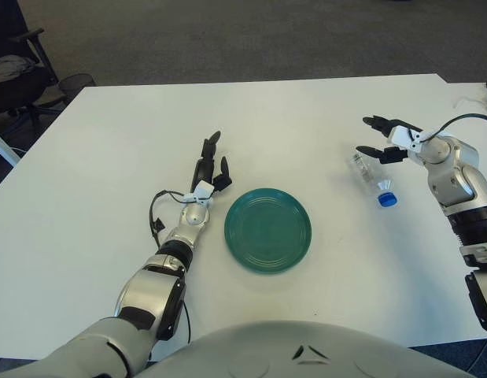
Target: Put the bottle into the plate.
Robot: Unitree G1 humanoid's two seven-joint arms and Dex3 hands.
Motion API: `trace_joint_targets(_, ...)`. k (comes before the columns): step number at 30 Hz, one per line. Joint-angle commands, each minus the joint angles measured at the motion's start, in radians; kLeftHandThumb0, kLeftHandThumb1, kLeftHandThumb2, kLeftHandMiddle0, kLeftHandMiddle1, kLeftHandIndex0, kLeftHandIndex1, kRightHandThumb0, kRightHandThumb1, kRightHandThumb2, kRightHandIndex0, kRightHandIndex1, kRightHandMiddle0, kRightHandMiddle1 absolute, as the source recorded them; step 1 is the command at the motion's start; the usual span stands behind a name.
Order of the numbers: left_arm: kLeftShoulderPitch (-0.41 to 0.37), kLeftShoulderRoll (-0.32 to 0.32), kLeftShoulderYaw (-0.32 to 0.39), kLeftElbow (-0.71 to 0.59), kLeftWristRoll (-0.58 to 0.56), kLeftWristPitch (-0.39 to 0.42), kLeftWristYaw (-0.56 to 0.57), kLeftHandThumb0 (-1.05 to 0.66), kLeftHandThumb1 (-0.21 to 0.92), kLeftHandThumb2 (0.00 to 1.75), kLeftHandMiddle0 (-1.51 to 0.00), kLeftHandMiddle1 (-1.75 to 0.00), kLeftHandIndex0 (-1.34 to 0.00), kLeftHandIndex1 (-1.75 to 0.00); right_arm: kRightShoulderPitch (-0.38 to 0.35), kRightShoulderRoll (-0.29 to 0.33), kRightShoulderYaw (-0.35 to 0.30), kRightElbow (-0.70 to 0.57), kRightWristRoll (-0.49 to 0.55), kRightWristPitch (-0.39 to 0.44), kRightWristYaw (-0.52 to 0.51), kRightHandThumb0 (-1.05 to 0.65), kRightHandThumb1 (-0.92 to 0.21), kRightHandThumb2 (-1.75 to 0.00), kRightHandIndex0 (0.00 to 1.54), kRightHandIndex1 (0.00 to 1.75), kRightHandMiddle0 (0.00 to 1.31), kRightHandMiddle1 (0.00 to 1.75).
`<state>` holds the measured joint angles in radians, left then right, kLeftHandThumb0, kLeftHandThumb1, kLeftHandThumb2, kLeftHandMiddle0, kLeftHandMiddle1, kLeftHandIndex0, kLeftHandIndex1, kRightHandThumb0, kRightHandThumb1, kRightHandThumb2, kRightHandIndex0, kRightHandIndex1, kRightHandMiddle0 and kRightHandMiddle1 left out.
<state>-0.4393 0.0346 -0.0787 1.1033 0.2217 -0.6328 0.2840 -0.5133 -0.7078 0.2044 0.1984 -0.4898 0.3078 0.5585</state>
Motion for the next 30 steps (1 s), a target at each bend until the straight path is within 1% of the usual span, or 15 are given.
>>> trace_joint_targets(1,0.118,-0.026,-0.011,0.064,0.008,0.033,0.009,-0.85,0.92,1.04,-0.22,-0.01,0.0,-0.53,-0.012,0.004,0.007,-0.002,-0.022,0.015,-0.017,-1.05,-0.92,-0.71,0.0,0.0,0.0,0.0)
trace_joint_targets(5,0.124,-0.024,-0.015,0.058,0.014,0.027,0.018,-0.84,0.92,1.05,-0.22,-0.01,0.0,-0.53,-0.006,-0.003,0.015,-0.021,-0.047,0.039,-0.027,-1.05,-0.92,-0.74,0.0,0.0,0.0,0.0)
trace_joint_targets(11,0.126,-0.022,-0.018,0.055,0.016,0.025,0.018,-0.83,0.92,1.05,-0.23,-0.01,0.0,-0.53,0.004,-0.015,0.02,-0.057,-0.068,0.073,-0.007,-1.05,-0.92,-0.77,0.0,0.0,0.0,0.0)
trace_joint_targets(17,0.123,-0.02,-0.019,0.06,0.014,0.028,0.008,-0.84,0.92,1.06,-0.22,0.0,0.0,-0.55,0.015,-0.032,0.025,-0.119,-0.091,0.151,0.035,-1.05,-0.92,-0.77,0.04,0.02,0.02,0.02)
trace_joint_targets(22,0.125,-0.019,-0.02,0.059,0.014,0.021,0.007,-0.84,0.92,1.07,-0.22,0.0,0.0,-0.54,0.023,-0.048,0.023,-0.157,-0.115,0.207,0.057,-1.05,-0.92,-0.74,0.05,0.02,0.01,0.02)
trace_joint_targets(26,0.129,-0.021,-0.018,0.057,0.01,0.013,0.002,-0.84,0.92,1.07,-0.23,-0.01,0.0,-0.53,0.034,-0.073,0.017,-0.184,-0.132,0.243,0.073,-1.05,-0.92,-0.74,0.08,0.03,0.01,0.02)
trace_joint_targets(30,0.134,-0.018,-0.019,0.051,0.01,0.007,-0.002,-0.84,0.92,1.06,-0.23,-0.01,0.0,-0.53,0.054,-0.106,0.017,-0.232,-0.158,0.302,0.116,-1.05,-0.92,-0.73,0.13,0.06,0.01,0.03)
